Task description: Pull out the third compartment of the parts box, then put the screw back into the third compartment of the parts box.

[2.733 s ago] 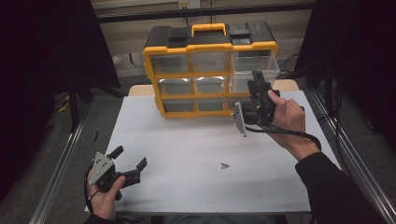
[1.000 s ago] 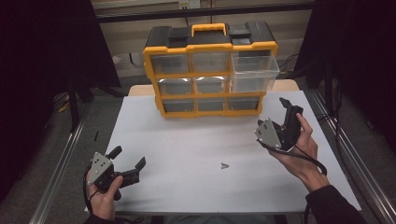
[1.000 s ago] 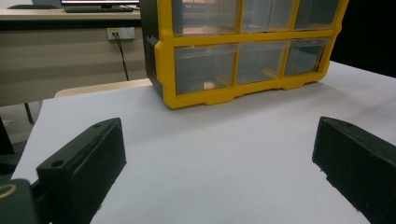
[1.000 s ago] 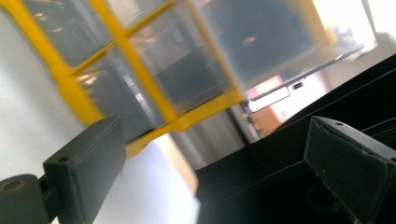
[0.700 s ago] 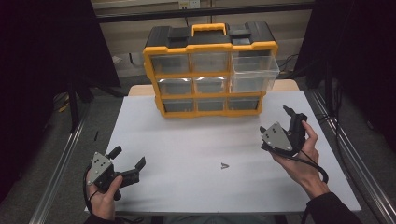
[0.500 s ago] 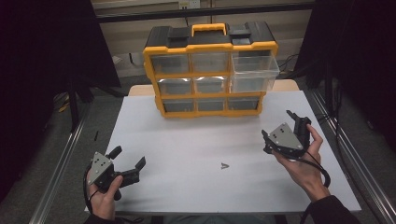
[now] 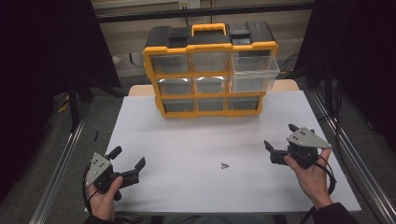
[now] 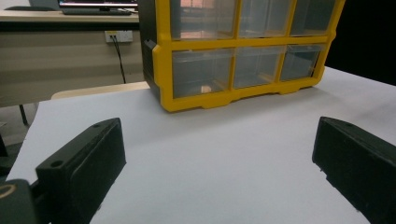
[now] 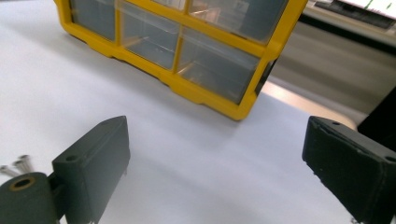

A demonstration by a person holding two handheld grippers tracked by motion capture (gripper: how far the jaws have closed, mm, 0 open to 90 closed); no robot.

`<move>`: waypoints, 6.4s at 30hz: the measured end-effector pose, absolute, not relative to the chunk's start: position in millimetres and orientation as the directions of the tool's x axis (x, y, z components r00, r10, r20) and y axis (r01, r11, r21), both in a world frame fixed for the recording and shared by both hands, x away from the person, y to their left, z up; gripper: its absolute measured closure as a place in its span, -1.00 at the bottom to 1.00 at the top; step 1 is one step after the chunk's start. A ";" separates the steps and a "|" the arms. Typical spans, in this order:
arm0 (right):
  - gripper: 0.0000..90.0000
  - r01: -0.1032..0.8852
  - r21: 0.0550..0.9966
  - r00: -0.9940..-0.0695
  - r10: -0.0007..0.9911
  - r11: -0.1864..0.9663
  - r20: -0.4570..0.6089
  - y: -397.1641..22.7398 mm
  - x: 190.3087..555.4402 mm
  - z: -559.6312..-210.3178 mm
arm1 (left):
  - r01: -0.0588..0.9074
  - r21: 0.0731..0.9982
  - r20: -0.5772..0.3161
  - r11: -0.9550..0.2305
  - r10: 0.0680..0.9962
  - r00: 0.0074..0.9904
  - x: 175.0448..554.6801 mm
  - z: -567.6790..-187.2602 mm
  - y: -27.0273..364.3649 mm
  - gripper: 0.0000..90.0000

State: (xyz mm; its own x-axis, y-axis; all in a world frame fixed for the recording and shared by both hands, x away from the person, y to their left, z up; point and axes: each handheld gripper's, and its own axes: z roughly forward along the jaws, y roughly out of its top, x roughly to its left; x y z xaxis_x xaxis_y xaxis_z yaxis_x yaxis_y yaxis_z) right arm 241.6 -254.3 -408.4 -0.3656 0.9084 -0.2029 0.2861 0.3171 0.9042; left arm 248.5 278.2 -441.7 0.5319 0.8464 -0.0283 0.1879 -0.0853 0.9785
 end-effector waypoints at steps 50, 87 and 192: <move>-0.93 0.466 0.770 -0.688 0.726 0.437 0.004 -196.0 278.3 -409.0 | 0.197 0.975 -0.021 -0.098 0.849 0.528 247.1 -441.6 277.2 -0.94; -0.84 0.519 0.445 -0.826 0.563 0.730 0.039 -130.7 335.3 -422.0 | 0.202 0.974 -0.022 -0.102 0.845 0.534 248.5 -441.8 276.5 -0.94; 0.95 0.421 0.146 -0.906 0.409 0.895 0.107 -103.6 355.8 -444.4 | 0.204 0.973 -0.019 -0.108 0.842 0.539 249.4 -442.2 276.5 -0.94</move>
State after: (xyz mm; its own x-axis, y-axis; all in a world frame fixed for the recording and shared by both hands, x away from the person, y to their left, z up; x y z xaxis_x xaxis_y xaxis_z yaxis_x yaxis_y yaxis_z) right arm 355.8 -103.6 -444.4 -0.9065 0.4085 0.1067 0.4207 0.8954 0.1459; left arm 249.4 276.5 -442.2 0.5387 0.8423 -0.0191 0.2036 -0.1082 0.9730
